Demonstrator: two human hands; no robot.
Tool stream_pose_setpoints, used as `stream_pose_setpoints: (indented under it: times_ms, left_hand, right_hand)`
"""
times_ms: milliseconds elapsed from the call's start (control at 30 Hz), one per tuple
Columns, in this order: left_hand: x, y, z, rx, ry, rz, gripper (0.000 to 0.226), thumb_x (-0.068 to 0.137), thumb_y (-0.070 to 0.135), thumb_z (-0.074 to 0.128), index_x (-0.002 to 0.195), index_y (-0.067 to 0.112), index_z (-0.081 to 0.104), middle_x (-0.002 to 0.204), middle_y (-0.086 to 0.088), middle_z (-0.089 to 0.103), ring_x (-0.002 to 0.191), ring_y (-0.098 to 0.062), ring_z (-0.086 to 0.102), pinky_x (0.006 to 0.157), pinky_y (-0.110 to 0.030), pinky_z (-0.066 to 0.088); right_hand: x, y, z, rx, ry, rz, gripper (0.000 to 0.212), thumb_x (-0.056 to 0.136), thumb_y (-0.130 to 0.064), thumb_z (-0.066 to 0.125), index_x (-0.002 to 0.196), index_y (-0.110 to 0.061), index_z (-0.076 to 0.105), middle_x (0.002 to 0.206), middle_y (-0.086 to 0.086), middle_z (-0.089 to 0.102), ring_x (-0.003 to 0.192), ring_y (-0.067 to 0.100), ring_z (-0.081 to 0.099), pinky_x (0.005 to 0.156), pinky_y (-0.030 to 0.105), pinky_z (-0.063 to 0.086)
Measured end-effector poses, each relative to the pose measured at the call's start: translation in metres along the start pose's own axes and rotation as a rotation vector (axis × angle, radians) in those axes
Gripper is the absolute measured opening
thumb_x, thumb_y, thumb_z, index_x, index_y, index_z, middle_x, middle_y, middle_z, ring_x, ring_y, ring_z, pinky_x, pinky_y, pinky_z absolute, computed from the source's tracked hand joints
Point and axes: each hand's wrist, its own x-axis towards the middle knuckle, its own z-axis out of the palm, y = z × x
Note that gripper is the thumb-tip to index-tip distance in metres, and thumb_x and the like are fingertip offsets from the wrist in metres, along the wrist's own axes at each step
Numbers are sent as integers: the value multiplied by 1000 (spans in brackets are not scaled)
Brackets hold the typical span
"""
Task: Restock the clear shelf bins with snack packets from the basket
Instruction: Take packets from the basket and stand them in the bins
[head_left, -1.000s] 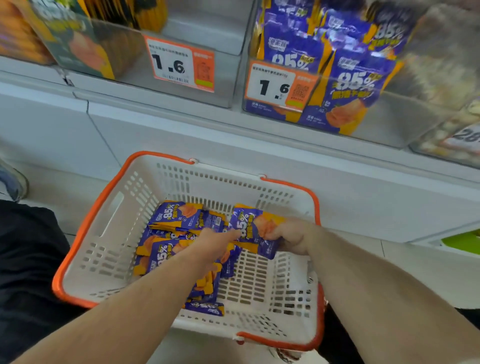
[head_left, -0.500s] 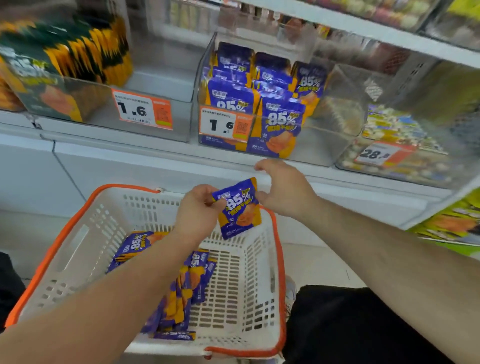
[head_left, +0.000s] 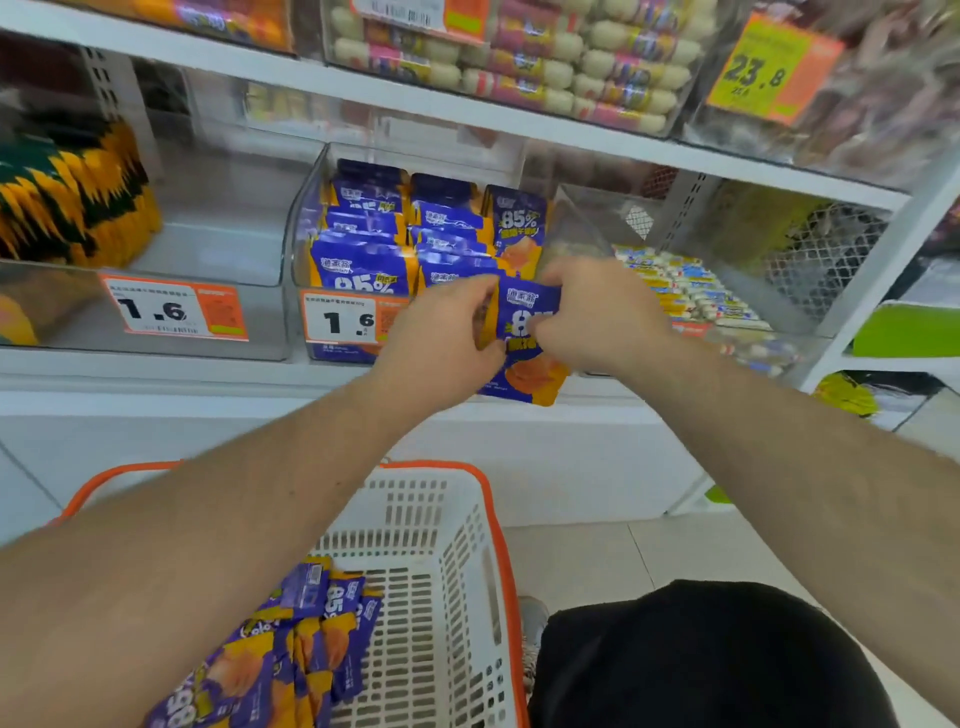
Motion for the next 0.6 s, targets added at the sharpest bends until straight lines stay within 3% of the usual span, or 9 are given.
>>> stream_pose_setpoints:
  times_ms: [67, 167, 267, 367, 433, 533, 600]
  left_hand:
    - [20, 2, -3, 218, 31, 77, 61, 80, 29, 72, 136, 24, 49, 129, 2, 58, 119, -21, 52, 99, -44, 45]
    - [43, 0, -10, 455, -24, 68, 88, 76, 37, 74, 150, 19, 28, 153, -2, 35, 139, -24, 32, 110, -46, 27]
    - [61, -7, -15, 591, -146, 6, 105, 71, 47, 75, 154, 17, 17, 162, -5, 15, 148, -24, 16, 117, -48, 16]
    - [74, -12, -12, 707, -265, -13, 112, 66, 59, 72, 154, 17, 16, 163, -7, 7, 150, -25, 6, 120, -53, 9]
    - [84, -15, -11, 766, -339, -39, 117, 62, 67, 70, 153, 18, 15, 163, -7, 8, 150, -26, 4, 119, -57, 4]
    - [102, -20, -13, 816, -433, -75, 120, 54, 76, 67, 151, 22, 22, 158, -6, 25, 147, -29, 20, 116, -65, 3]
    - [109, -24, -12, 813, -479, -85, 113, 52, 75, 68, 148, 26, 30, 147, -4, 43, 136, -31, 39, 113, -67, 9]
  right_hand:
    - [7, 9, -12, -42, 190, 15, 25, 84, -31, 61, 108, -22, 60, 100, 1, 64, 94, 27, 59, 67, 29, 37]
    - [19, 22, -19, -108, 583, -59, 26, 84, -33, 58, 101, -15, 62, 98, 8, 66, 94, 34, 60, 69, 36, 40]
    - [33, 32, -8, -151, 755, -146, 23, 79, -30, 62, 90, -10, 65, 85, 13, 65, 77, 37, 62, 62, 39, 44]
    - [52, 40, 12, -210, 738, -154, 17, 76, -26, 67, 81, -10, 65, 75, 13, 63, 66, 37, 62, 52, 34, 39]
    - [68, 44, 24, -245, 669, -123, 18, 81, -25, 65, 86, -8, 65, 83, 15, 64, 75, 38, 62, 55, 36, 34]
    - [98, 49, 38, -268, 487, -4, 24, 94, -28, 55, 108, -10, 62, 109, 15, 62, 103, 38, 58, 67, 38, 33]
    - [117, 49, 46, -252, 407, 25, 25, 94, -24, 56, 113, -9, 60, 116, 15, 61, 108, 38, 56, 74, 39, 40]
